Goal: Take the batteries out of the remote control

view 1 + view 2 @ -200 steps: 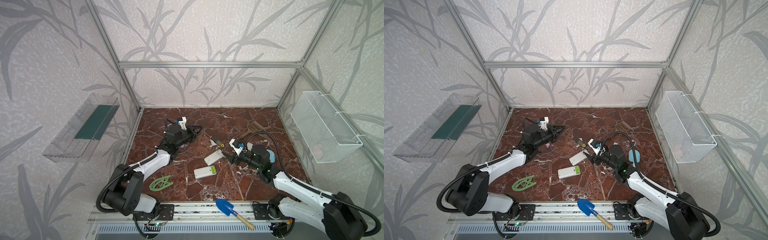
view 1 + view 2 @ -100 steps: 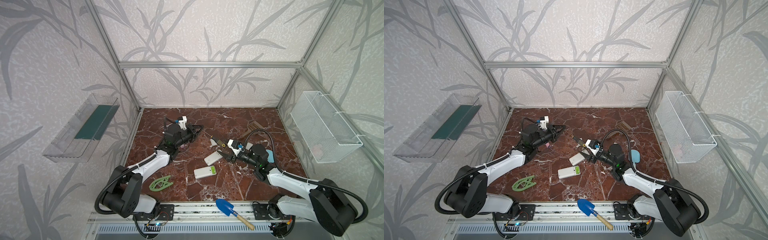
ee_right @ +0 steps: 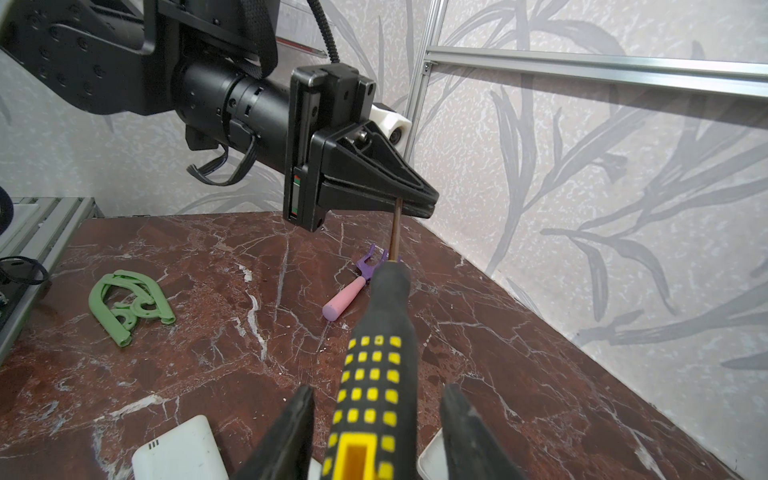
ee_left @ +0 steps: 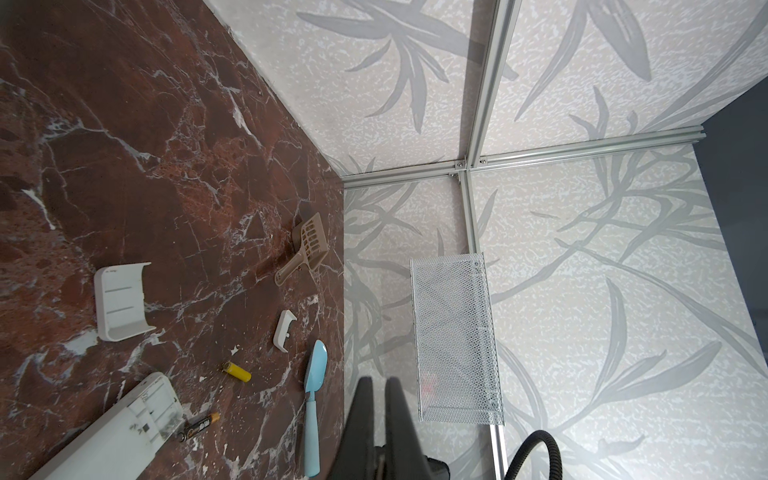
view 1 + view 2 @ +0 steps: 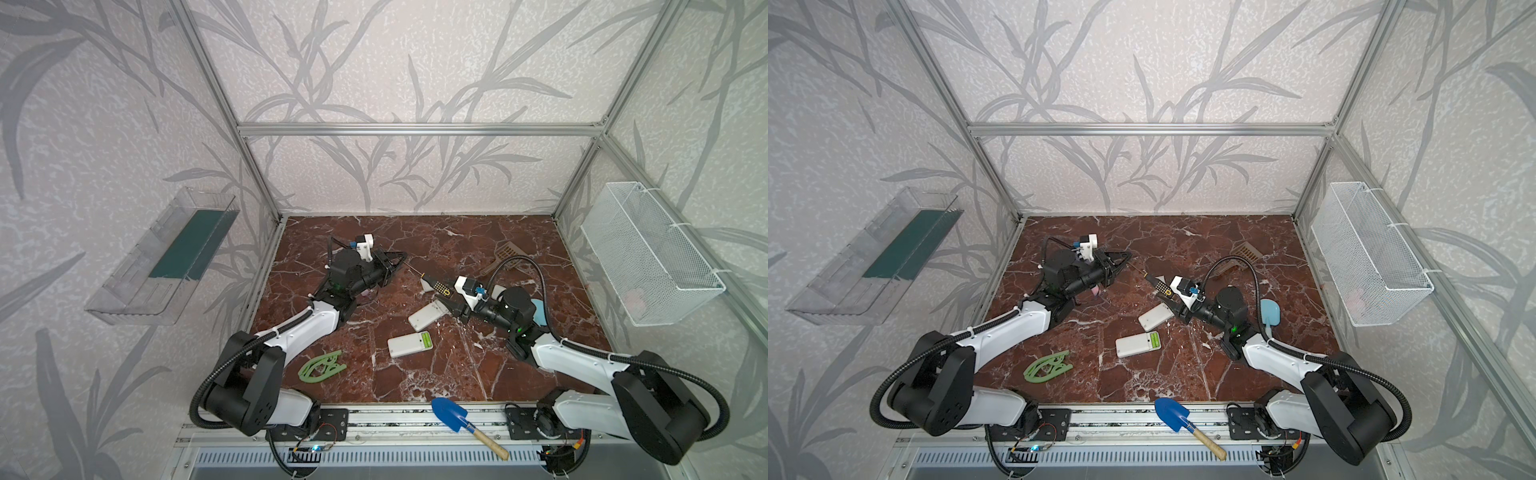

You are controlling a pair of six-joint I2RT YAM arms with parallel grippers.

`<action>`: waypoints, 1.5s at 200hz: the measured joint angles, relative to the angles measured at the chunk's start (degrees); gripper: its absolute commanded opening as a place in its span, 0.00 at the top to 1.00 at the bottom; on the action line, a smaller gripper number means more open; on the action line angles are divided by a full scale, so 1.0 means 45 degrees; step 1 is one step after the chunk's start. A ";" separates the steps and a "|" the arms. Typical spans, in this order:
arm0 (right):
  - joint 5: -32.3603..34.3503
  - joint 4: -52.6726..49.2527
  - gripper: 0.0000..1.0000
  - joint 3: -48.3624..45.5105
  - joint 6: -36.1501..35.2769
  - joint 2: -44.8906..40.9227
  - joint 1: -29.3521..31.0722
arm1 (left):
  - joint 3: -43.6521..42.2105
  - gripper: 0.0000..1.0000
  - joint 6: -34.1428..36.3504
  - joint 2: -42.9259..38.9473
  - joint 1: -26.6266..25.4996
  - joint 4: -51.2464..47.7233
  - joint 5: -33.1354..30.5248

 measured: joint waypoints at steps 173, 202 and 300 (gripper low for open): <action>-0.0010 -0.2584 0.56 0.1268 -0.0865 -0.0049 -0.0034 | -0.0223 1.00 -0.0471 0.0248 0.0151 0.0879 0.0185; 0.0010 -0.2846 0.55 0.1219 -0.1132 -0.0049 -0.0029 | -0.0223 1.00 -0.0408 0.0248 0.0151 0.0918 0.0248; -0.0005 -0.2715 0.57 0.1219 -0.1132 0.0010 -0.0034 | -0.0219 1.00 0.0316 -0.0359 0.0160 -0.0345 0.0155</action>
